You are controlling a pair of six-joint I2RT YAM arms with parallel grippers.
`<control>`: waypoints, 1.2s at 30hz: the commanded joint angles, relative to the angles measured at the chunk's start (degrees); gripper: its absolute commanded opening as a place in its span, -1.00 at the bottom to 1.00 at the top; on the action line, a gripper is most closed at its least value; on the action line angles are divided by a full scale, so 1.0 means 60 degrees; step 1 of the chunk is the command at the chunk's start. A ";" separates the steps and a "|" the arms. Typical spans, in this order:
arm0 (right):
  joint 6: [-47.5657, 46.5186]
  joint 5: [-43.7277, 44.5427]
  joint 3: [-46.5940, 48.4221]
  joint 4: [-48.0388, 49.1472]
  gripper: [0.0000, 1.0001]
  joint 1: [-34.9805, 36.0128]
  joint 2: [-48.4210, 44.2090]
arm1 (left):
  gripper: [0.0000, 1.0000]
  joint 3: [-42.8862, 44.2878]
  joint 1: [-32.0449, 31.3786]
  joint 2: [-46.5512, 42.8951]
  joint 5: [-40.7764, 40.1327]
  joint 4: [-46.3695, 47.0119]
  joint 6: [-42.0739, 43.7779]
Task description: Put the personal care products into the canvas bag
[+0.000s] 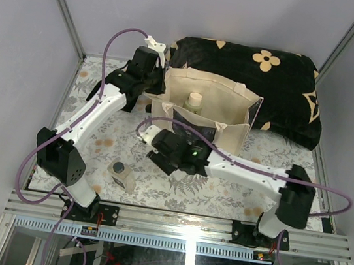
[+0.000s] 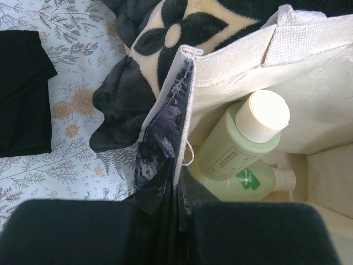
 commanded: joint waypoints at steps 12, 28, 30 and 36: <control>0.1313 0.2060 0.5951 -0.3231 -1.00 -0.0040 -0.1644 | -1.00 -0.0279 0.0209 -0.0200 -0.0363 0.1409 0.0458; 0.0763 0.3089 0.7499 -0.1878 -1.00 -0.2264 -0.1288 | -1.00 -0.0770 0.0194 -0.0423 0.0070 0.1688 0.0250; 0.0576 0.2791 0.7910 -0.1970 -1.00 -0.2784 -0.1004 | -1.00 -0.0760 0.0198 -0.0433 0.0093 0.1686 0.0261; 0.0541 0.1547 0.8932 -0.2313 -1.00 -0.4116 -0.0196 | -1.00 -0.0788 0.0200 -0.0439 0.0150 0.1686 0.0250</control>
